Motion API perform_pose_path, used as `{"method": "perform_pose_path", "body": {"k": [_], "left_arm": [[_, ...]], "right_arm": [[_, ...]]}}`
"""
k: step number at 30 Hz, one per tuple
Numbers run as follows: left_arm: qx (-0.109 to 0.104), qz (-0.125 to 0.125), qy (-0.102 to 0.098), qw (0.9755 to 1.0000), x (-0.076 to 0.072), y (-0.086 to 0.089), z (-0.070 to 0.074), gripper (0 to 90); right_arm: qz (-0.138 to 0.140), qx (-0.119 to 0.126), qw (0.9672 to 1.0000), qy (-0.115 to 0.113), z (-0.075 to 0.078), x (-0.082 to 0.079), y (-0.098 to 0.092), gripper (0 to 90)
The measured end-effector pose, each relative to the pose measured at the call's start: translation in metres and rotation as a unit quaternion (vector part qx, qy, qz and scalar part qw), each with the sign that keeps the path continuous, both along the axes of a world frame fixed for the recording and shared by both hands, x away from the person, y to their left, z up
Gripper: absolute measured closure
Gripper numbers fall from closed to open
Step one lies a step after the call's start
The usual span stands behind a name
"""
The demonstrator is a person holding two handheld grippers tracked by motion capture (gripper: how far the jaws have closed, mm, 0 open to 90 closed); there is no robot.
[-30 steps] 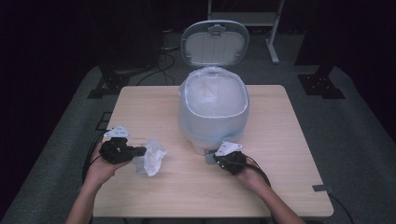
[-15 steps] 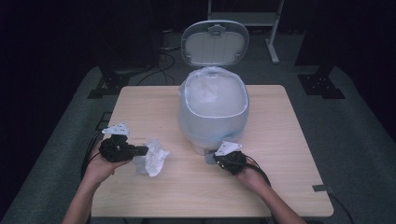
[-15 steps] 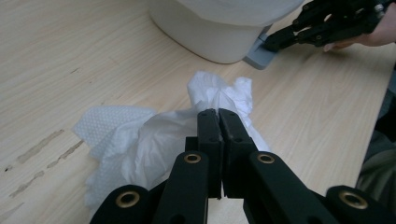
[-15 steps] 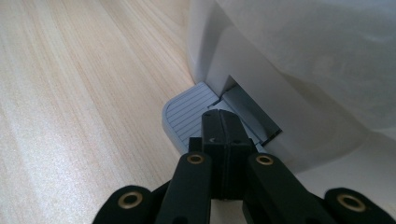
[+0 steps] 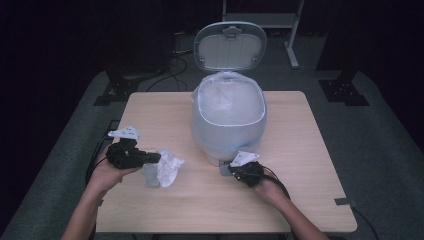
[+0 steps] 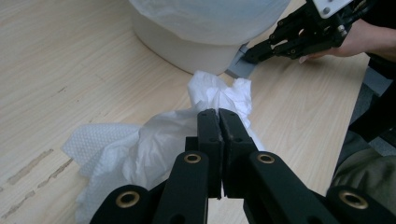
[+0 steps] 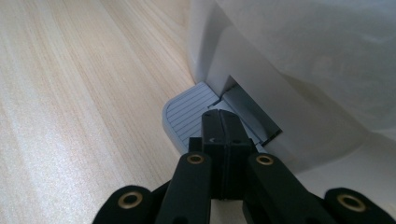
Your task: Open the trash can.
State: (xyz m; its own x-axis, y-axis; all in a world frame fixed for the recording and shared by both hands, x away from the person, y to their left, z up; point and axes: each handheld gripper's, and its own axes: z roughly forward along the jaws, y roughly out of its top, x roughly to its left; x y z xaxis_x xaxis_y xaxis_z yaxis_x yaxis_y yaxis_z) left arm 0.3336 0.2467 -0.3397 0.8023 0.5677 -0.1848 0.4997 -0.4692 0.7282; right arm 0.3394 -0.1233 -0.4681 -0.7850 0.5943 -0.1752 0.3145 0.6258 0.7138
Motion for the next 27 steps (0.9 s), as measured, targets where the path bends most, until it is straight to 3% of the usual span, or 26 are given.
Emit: {"method": "perform_pose_path", "body": {"k": [4,27], "left_arm": [[-0.012,-0.004,-0.002,0.9999,0.002,-0.001,0.007,88.7],[-0.034,-0.020,-0.013,0.9991,0.007,-0.006,0.043,88.7]], "right_arm": [[-0.002,0.004,1.0000,0.003,0.000,0.000,0.000,89.7],[0.000,0.005,1.0000,0.006,0.000,0.001,-0.001,89.6]]}}
